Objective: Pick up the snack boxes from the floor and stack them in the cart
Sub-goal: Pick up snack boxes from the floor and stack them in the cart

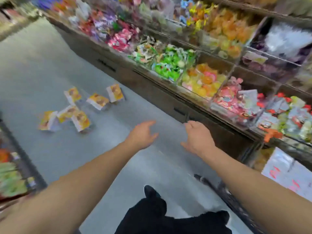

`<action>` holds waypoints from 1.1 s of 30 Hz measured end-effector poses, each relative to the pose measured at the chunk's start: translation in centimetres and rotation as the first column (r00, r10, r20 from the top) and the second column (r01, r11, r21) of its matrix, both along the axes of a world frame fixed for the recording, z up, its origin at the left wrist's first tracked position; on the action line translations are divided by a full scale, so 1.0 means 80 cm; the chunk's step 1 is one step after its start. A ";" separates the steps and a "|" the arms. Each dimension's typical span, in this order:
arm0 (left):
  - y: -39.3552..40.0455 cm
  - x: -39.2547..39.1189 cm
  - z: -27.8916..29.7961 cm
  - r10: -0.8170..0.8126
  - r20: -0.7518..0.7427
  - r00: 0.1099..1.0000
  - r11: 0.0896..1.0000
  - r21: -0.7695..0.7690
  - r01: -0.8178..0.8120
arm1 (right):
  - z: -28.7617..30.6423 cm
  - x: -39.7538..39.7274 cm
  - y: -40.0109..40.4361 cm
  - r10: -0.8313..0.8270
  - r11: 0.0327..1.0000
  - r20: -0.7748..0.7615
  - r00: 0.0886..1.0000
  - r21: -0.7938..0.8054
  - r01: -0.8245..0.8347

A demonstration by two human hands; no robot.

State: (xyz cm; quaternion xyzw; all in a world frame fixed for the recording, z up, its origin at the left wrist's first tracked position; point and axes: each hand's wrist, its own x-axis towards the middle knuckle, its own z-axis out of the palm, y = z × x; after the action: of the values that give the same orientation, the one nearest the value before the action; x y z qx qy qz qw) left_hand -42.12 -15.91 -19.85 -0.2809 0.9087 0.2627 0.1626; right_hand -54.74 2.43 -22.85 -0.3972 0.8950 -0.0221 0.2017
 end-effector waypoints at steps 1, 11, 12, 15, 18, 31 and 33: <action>-0.030 0.023 0.002 0.046 -0.016 0.999 0.999 -0.003 -0.046 | 0.007 0.012 -0.035 0.042 0.999 0.004 0.999 -0.006 -0.042; -0.278 0.249 0.000 0.640 -0.057 0.766 0.768 0.031 -0.639 | 0.035 0.131 -0.396 0.532 0.846 0.035 0.846 -0.034 -0.531; -0.295 0.260 -0.004 0.666 -0.058 0.744 0.746 0.027 -0.665 | 0.032 0.136 -0.422 0.548 0.837 0.036 0.836 -0.041 -0.546; -0.353 0.290 -0.016 0.716 -0.055 0.696 0.697 0.013 -0.717 | 0.020 0.148 -0.507 0.592 0.806 0.075 0.803 -0.052 -0.589; -0.425 0.307 -0.024 0.727 -0.046 0.685 0.684 -0.044 -0.728 | 0.004 0.153 -0.600 0.644 0.765 0.099 0.759 -0.059 -0.642; -0.708 0.367 -0.091 0.853 0.002 0.523 0.523 0.009 -0.853 | -0.051 0.210 -0.949 0.801 0.576 0.161 0.576 0.054 -0.816; -0.759 0.383 -0.120 0.848 0.003 0.530 0.530 0.032 -0.848 | -0.077 0.226 -0.996 0.783 0.595 0.173 0.598 0.073 -0.800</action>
State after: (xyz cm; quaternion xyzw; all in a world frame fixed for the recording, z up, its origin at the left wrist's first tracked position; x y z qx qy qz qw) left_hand -11.44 -76.64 -29.41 -0.6819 0.6557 0.3237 0.0129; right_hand -36.65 -77.28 -29.02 -0.7356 0.6101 0.1097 0.2730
